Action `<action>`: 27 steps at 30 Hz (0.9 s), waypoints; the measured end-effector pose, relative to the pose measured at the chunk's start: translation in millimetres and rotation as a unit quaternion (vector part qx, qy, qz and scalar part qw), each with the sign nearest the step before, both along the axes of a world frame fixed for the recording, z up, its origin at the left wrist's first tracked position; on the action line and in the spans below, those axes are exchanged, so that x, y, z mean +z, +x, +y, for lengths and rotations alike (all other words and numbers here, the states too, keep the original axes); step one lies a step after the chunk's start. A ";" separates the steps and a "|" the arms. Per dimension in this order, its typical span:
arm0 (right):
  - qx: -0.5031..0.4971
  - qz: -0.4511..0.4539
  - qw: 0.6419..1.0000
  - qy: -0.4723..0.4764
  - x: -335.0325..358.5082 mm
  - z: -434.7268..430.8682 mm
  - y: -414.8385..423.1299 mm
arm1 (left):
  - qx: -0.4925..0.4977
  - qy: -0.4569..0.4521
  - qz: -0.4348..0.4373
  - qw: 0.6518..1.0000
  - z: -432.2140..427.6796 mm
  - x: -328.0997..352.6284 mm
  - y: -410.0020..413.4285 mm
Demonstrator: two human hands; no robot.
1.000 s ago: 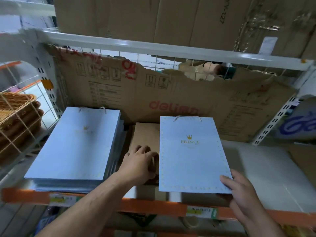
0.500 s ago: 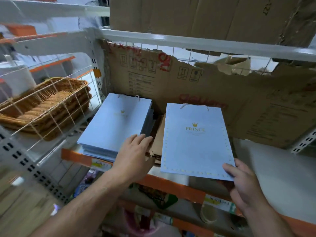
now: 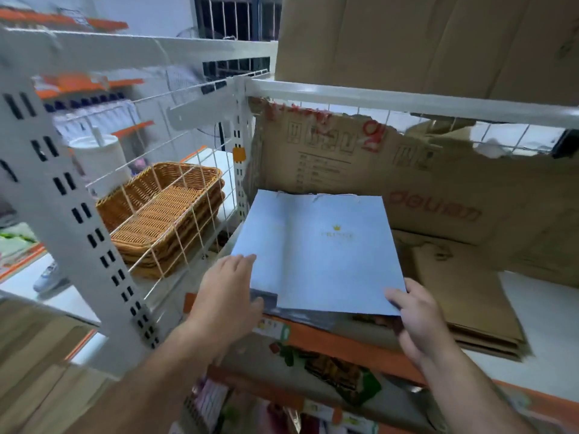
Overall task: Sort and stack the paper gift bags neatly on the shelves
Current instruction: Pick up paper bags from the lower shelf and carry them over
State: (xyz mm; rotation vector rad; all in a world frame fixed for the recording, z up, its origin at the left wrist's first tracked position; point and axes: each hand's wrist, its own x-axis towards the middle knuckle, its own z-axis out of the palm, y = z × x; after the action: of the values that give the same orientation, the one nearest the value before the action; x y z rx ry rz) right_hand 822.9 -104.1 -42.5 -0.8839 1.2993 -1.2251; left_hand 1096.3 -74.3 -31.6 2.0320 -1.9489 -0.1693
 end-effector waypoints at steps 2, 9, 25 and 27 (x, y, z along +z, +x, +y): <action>-0.014 -0.001 1.000 -0.001 -1.4 -6.8 29.9 | -0.008 0.007 -0.012 1.000 2.1 -3.0 21.1; -0.050 0.055 0.997 0.027 -8.7 -36.8 109.2 | -0.079 -0.014 -0.046 0.996 2.5 -10.8 58.3; 0.137 0.669 0.731 0.015 -11.7 -24.4 139.9 | -0.118 0.031 -0.045 0.991 -9.5 -24.6 67.5; 0.150 0.668 0.729 0.025 -9.8 -28.2 139.6 | -0.123 0.033 -0.048 0.991 -10.1 -25.1 67.3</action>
State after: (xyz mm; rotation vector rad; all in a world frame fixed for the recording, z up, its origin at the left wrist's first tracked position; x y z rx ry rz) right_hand 962.5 -132.2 -52.3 -2.0032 2.1042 -0.0950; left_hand 1163.6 -84.4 -56.7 1.8655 -2.2802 -0.1978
